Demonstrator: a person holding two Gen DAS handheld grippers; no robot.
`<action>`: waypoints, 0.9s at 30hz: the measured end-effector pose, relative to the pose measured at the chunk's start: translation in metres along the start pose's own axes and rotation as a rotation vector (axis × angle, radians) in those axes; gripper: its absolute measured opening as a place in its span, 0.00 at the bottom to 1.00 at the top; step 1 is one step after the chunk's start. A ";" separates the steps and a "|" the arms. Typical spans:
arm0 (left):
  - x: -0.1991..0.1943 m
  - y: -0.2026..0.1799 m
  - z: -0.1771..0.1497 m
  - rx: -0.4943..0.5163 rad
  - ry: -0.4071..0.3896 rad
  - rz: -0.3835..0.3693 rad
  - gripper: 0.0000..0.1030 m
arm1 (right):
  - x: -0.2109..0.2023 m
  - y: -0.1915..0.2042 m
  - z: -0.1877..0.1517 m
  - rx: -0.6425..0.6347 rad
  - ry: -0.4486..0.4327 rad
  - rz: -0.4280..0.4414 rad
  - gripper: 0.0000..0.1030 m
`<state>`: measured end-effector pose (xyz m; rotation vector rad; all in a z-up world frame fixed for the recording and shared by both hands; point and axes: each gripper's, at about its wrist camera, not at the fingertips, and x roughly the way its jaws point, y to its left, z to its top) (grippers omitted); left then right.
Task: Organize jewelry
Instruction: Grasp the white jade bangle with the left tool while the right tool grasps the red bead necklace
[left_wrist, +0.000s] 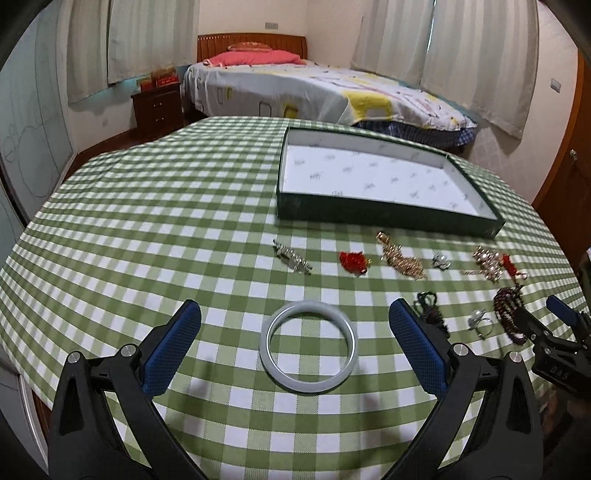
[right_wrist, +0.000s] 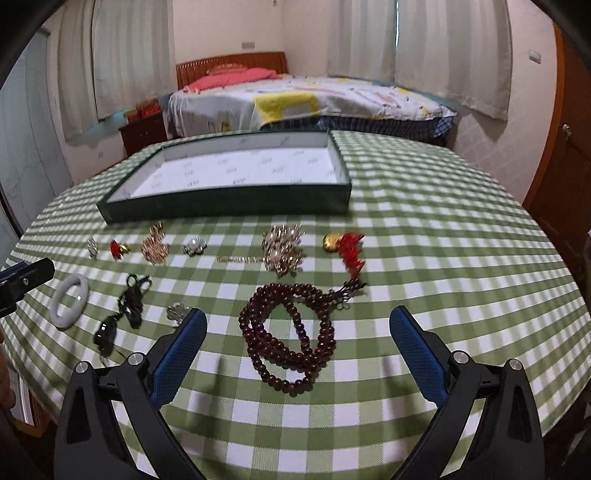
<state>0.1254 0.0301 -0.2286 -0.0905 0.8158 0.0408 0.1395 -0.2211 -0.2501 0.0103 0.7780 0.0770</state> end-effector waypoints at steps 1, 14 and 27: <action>0.002 0.000 0.000 0.002 0.005 0.003 0.96 | 0.003 0.000 0.000 -0.001 0.009 -0.001 0.93; 0.033 -0.002 -0.008 0.005 0.078 -0.007 0.96 | 0.029 0.002 -0.002 -0.028 0.102 0.015 0.92; 0.046 -0.006 -0.015 0.059 0.109 0.034 0.96 | 0.022 0.008 -0.005 -0.051 0.061 0.052 0.57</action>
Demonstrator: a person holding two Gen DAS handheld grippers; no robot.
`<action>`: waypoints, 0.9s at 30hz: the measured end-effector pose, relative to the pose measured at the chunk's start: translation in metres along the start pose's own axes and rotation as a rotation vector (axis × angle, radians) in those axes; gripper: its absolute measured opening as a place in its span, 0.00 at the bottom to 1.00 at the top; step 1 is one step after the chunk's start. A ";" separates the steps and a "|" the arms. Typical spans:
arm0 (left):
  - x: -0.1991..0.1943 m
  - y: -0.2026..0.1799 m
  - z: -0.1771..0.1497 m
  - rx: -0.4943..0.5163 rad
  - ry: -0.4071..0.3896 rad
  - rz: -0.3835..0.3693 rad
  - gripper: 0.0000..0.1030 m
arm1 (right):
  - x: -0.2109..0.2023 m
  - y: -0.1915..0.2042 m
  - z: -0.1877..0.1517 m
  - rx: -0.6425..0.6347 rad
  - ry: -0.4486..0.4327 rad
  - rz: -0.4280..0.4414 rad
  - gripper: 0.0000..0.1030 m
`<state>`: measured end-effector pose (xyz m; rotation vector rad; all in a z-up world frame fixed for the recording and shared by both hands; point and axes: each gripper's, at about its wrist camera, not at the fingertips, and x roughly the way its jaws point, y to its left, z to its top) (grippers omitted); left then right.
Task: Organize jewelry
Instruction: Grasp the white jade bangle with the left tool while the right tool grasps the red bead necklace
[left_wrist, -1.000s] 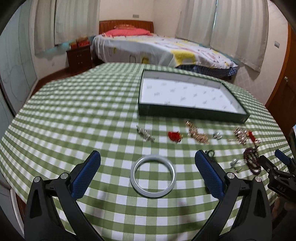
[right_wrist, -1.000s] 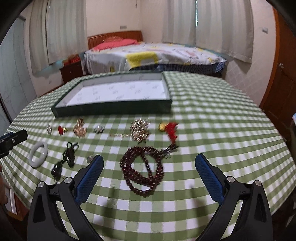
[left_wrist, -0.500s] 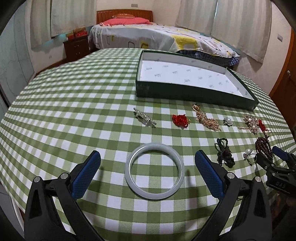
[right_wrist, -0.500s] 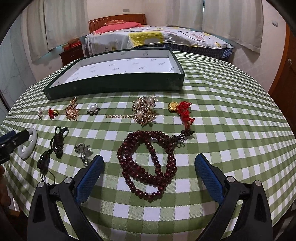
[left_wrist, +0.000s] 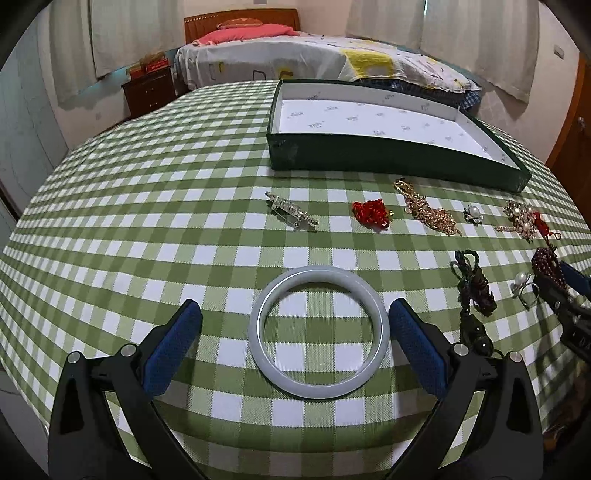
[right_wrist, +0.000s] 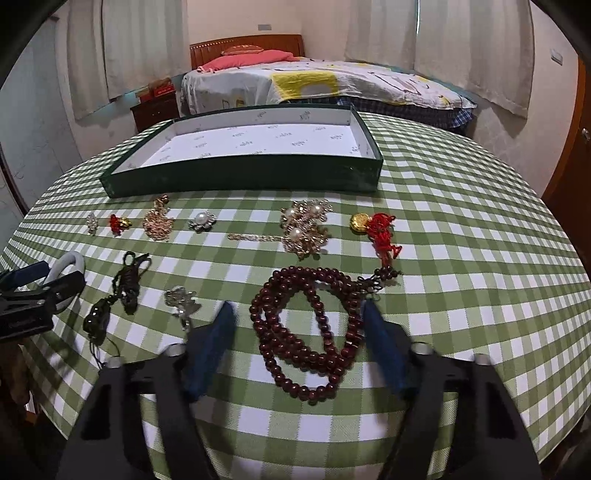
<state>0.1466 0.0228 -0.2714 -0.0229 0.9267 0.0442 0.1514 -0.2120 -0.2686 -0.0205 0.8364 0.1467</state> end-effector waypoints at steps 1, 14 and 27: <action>0.000 0.001 0.000 0.001 0.002 -0.001 0.96 | 0.000 0.001 0.000 -0.003 0.001 0.005 0.55; -0.013 0.000 -0.007 0.019 -0.038 -0.017 0.68 | -0.003 -0.005 0.000 0.002 -0.014 0.015 0.26; -0.017 0.000 -0.013 0.029 -0.057 -0.013 0.67 | -0.005 -0.002 -0.002 0.001 -0.034 0.028 0.14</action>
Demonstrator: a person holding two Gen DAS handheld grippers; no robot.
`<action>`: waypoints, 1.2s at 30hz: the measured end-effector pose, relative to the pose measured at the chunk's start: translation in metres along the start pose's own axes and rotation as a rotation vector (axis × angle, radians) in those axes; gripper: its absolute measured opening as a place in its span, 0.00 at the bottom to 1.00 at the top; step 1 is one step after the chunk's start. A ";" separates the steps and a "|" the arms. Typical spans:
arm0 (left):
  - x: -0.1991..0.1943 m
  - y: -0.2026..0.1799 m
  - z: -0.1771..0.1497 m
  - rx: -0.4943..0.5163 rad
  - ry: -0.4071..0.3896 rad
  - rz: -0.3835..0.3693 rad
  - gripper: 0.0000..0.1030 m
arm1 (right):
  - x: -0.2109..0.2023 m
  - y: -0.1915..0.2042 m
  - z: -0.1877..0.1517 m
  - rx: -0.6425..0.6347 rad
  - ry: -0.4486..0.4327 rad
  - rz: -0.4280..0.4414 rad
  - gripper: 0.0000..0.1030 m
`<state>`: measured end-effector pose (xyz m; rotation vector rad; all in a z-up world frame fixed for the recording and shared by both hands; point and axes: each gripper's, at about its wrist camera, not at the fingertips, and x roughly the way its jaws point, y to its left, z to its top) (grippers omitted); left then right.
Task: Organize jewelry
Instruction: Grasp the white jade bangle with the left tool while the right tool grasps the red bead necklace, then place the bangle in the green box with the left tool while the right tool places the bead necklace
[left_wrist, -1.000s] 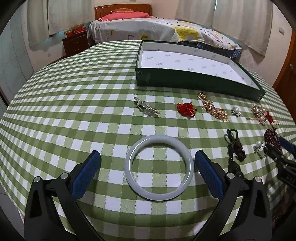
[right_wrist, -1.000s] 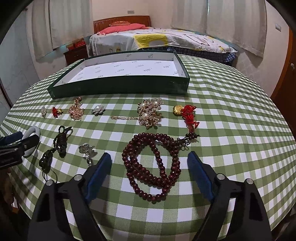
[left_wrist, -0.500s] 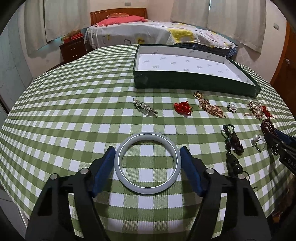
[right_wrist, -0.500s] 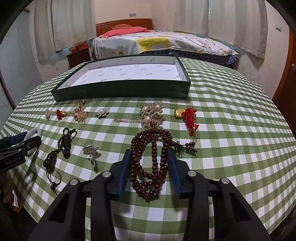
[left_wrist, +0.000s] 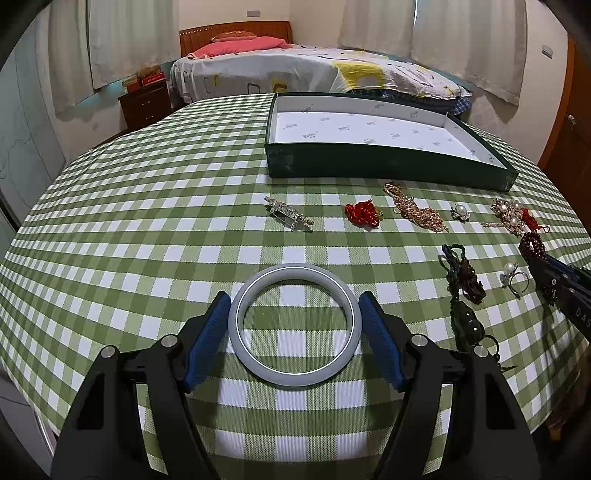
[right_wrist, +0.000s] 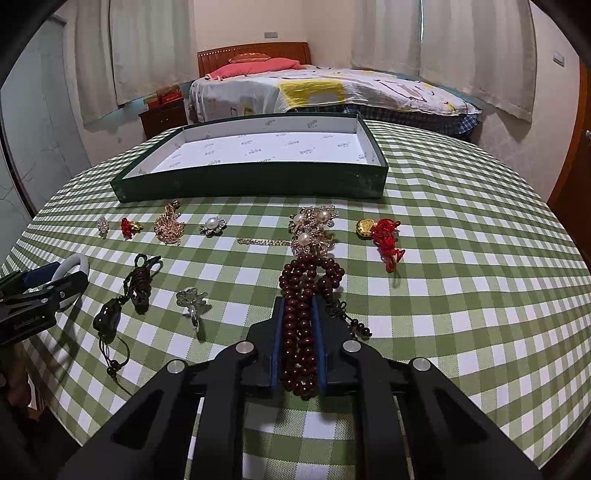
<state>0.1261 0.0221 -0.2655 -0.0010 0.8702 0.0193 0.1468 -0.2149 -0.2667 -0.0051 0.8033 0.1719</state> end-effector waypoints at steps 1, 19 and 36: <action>0.000 0.000 0.000 0.003 -0.001 0.002 0.67 | 0.000 0.000 0.000 0.002 -0.003 0.000 0.13; -0.010 0.001 0.003 0.003 -0.043 0.011 0.67 | -0.012 -0.005 -0.001 0.036 -0.048 0.001 0.11; -0.038 -0.004 0.056 -0.024 -0.165 -0.048 0.67 | -0.045 -0.009 0.049 0.055 -0.192 0.021 0.11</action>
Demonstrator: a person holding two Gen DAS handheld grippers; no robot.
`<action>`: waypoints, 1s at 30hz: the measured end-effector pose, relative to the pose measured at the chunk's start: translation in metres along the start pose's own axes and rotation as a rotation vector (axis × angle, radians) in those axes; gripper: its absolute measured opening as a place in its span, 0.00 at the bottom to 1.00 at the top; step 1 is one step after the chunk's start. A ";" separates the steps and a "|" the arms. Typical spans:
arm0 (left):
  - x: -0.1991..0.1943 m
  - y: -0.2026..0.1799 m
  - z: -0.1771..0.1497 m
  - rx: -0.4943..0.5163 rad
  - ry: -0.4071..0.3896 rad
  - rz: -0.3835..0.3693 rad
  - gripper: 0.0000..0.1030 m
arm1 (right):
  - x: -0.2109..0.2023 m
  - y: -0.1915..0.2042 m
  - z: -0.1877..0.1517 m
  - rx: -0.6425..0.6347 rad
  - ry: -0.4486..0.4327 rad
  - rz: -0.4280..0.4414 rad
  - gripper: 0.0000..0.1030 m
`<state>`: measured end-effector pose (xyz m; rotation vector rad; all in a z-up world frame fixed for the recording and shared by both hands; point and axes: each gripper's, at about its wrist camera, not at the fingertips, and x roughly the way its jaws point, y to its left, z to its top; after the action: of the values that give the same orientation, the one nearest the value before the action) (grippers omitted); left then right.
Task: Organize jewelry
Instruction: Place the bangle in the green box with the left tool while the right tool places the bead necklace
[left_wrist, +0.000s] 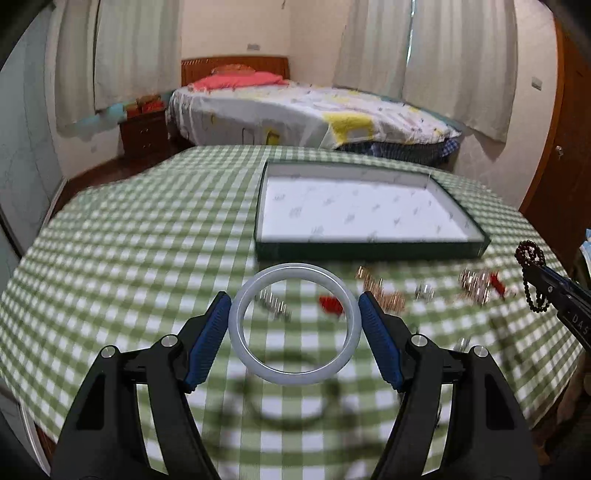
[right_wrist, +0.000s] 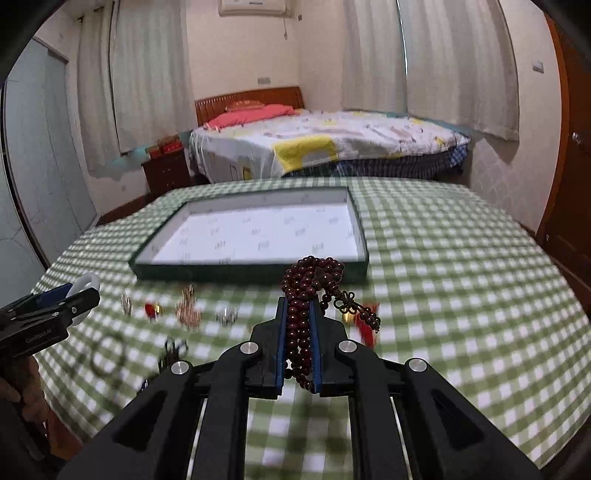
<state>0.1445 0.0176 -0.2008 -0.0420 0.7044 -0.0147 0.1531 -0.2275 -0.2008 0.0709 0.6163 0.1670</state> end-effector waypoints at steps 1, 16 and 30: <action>0.001 -0.002 0.007 0.008 -0.016 0.000 0.67 | 0.001 0.000 0.005 -0.003 -0.011 0.000 0.11; 0.092 -0.028 0.102 0.024 -0.086 -0.021 0.67 | 0.090 0.001 0.086 -0.029 -0.067 0.009 0.11; 0.190 -0.018 0.082 -0.011 0.193 -0.023 0.67 | 0.168 -0.015 0.068 -0.017 0.169 -0.014 0.11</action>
<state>0.3427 -0.0029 -0.2607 -0.0598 0.8969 -0.0370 0.3292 -0.2134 -0.2429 0.0360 0.7835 0.1653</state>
